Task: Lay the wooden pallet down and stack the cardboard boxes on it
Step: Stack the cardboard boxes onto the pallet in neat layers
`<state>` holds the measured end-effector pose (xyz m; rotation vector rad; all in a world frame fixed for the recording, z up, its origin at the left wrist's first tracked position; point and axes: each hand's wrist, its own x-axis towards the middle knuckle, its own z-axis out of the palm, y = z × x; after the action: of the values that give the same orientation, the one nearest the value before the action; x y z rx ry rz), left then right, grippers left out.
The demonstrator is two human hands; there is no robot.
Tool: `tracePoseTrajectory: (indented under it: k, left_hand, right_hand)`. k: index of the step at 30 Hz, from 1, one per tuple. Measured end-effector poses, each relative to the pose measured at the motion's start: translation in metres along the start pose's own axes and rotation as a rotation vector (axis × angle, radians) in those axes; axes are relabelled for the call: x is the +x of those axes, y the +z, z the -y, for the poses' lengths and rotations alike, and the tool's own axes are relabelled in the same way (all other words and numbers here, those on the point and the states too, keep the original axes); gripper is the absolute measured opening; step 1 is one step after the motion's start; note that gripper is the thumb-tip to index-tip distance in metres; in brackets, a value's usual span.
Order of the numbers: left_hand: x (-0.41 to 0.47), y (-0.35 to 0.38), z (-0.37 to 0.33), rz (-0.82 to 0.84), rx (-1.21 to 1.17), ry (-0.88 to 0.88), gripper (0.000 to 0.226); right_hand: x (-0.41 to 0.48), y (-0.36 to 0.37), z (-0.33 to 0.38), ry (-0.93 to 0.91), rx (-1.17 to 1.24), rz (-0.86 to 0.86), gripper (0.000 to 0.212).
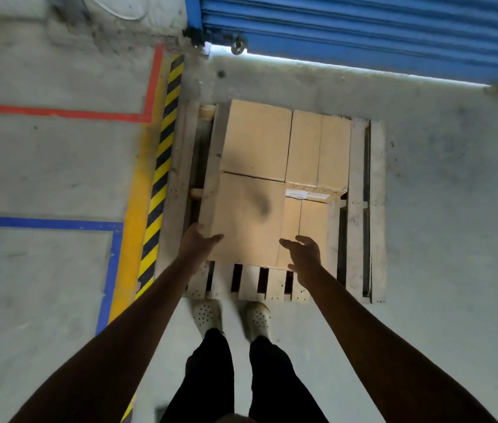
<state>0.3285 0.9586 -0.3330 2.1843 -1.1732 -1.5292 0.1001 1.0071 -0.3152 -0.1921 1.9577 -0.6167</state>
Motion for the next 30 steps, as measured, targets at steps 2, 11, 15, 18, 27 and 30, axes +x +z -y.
tracePoseTrajectory:
  k: [2, 11, 15, 18, 27, 30]
  left_hand:
    - [-0.010, 0.000, 0.007, -0.018, -0.055, -0.022, 0.073]
    - [-0.080, 0.007, 0.105, -0.154, -0.437, -0.266, 0.058]
    - [-0.135, 0.014, 0.185, -0.196, -0.630, -0.442, 0.038]
    - [-0.179, 0.019, 0.252, -0.275, -0.749, -0.548, 0.034]
    - [-0.297, 0.041, 0.427, -0.586, -0.898, -0.687, 0.019]
    - [-0.337, 0.067, 0.492, -0.641, -0.949, -0.757, 0.015]
  right_hand:
    - [-0.006, -0.004, -0.001, -0.017, -0.045, 0.043, 0.057]
    - [-0.013, 0.004, -0.021, -0.149, -0.386, 0.216, 0.015]
    - [-0.021, 0.025, -0.046, -0.200, -0.599, 0.301, 0.014]
    - [-0.034, 0.052, -0.074, -0.213, -0.741, 0.380, 0.014]
    - [-0.118, 0.143, -0.216, -0.351, -1.122, 0.639, 0.016]
    - [-0.144, 0.160, -0.282, -0.383, -1.212, 0.708, 0.013]
